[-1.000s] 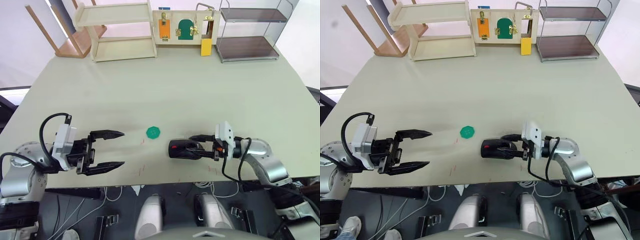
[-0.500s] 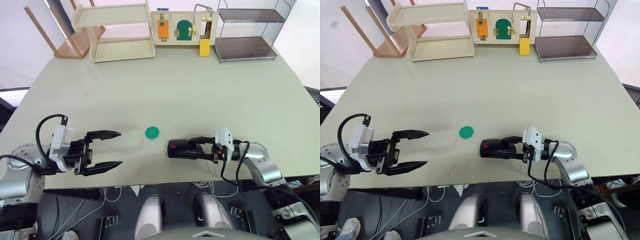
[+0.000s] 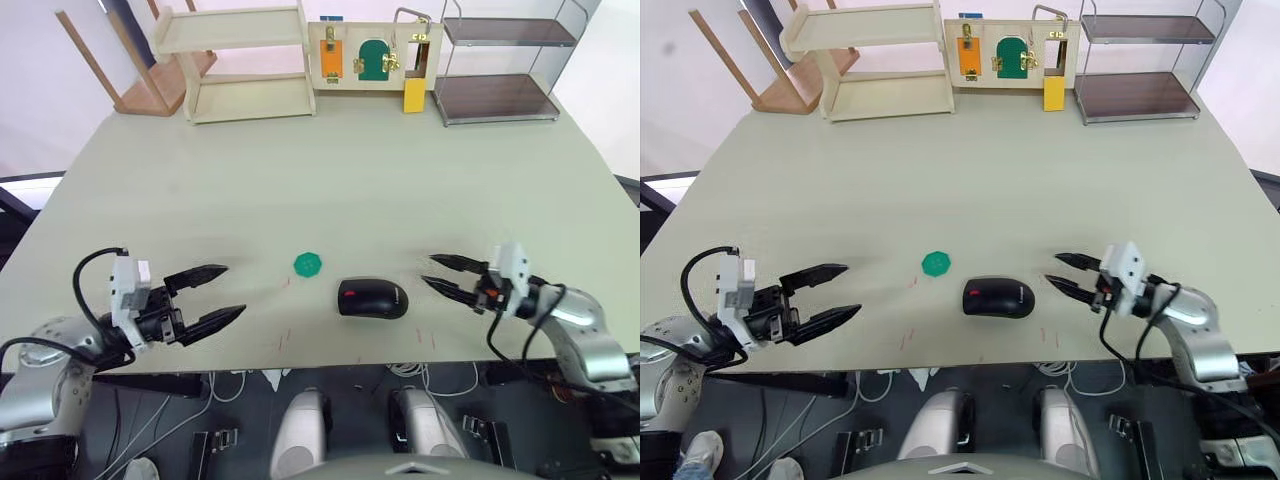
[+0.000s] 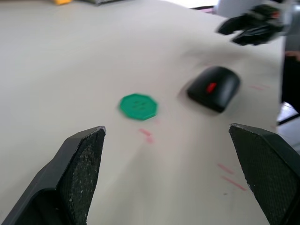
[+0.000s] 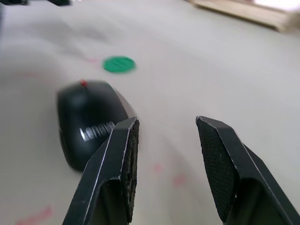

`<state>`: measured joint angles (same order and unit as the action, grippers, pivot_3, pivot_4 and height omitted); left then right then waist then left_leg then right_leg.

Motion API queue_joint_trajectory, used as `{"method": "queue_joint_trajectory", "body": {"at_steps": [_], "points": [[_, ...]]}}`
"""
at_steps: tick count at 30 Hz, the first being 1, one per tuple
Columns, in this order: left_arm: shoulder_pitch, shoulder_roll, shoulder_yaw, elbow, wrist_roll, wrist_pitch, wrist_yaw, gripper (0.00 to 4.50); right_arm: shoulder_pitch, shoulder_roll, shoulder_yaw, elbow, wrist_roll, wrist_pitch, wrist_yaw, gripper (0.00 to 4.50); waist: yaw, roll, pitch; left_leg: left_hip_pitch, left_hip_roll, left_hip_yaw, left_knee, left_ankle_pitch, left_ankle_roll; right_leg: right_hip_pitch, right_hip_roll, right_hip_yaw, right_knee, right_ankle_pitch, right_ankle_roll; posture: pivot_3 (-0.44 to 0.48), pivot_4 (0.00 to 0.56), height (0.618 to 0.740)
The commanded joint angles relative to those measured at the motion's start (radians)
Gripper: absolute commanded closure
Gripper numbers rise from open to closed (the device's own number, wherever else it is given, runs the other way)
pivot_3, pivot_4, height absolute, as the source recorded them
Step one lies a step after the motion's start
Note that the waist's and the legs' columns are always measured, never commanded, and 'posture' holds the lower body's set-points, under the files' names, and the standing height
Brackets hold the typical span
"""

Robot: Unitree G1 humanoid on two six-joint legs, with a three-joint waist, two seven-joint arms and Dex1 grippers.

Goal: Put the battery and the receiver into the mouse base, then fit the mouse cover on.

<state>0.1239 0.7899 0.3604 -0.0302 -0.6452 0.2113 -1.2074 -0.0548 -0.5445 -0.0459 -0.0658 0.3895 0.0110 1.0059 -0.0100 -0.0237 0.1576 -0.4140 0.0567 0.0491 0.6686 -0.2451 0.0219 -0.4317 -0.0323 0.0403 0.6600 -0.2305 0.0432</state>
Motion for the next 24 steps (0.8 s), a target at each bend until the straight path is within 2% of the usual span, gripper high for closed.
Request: {"method": "queue_joint_trajectory", "body": {"at_steps": [1, 8, 11, 12, 13, 14, 24], "points": [[0.018, -0.022, 0.033, -0.032, 0.025, 0.002, 0.079, 0.00, 0.058, -0.016, -0.096, -0.037, 0.031, -0.007, -0.046, 2.47, -0.002, 0.000, 0.000, 0.000, 0.000, 0.000, 0.000, 0.000, 0.000, 0.000, 0.000, 0.000, 0.000, 0.000, 0.000, 0.000, 0.150, 0.740], [0.072, -0.085, 0.071, -0.072, 0.057, -0.060, 0.154, 0.00, 0.193, -0.045, -0.243, 0.004, 0.056, -0.032, -0.065, 2.47, -0.002, 0.000, 0.000, 0.000, 0.000, 0.000, 0.000, 0.000, 0.000, 0.000, 0.001, 0.000, 0.000, 0.000, 0.000, 0.000, 0.150, 0.740], [0.093, -0.093, 0.078, -0.067, 0.096, -0.094, 0.183, 0.00, 0.244, -0.046, -0.301, 0.040, 0.068, -0.056, -0.061, 1.68, 0.002, 0.000, 0.000, 0.000, -0.001, 0.000, -0.001, 0.000, 0.000, 0.001, -0.001, 0.000, -0.001, 0.000, 0.000, 0.000, 0.150, 0.740], [0.096, -0.094, 0.078, -0.065, 0.106, -0.100, 0.190, 0.00, 0.248, -0.045, -0.310, 0.046, 0.071, -0.062, -0.062, 1.06, 0.002, 0.000, 0.000, 0.000, -0.001, 0.000, -0.001, 0.000, 0.000, 0.001, -0.001, 0.000, -0.002, 0.000, 0.000, 0.000, 0.150, 0.740], [0.100, -0.094, 0.081, -0.063, 0.109, -0.103, 0.191, 0.00, 0.254, -0.045, -0.318, 0.054, 0.073, -0.067, -0.057, 0.78, 0.000, 0.000, 0.000, 0.000, -0.001, 0.000, 0.000, 0.000, 0.000, 0.001, -0.001, 0.000, -0.002, 0.000, 0.000, 0.000, 0.150, 0.740], [0.104, -0.093, 0.083, -0.061, 0.110, -0.100, 0.195, 0.00, 0.258, -0.045, -0.323, 0.063, 0.075, -0.073, -0.049, 0.15, -0.001, 0.000, 0.000, 0.000, -0.001, 0.000, 0.000, 0.000, 0.000, 0.001, -0.001, 0.000, -0.002, 0.000, 0.000, 0.000, 0.150, 0.740], [0.118, -0.084, 0.092, -0.005, 0.192, -0.168, 0.234, 0.00, 0.279, -0.043, -0.324, 0.093, 0.075, -0.115, -0.016, 0.06, -0.002, 0.000, 0.000, 0.001, 0.000, 0.000, -0.001, 0.000, 0.000, 0.001, 0.000, 0.001, -0.001, 0.000, 0.001, 0.000, 0.150, 0.740]]}}
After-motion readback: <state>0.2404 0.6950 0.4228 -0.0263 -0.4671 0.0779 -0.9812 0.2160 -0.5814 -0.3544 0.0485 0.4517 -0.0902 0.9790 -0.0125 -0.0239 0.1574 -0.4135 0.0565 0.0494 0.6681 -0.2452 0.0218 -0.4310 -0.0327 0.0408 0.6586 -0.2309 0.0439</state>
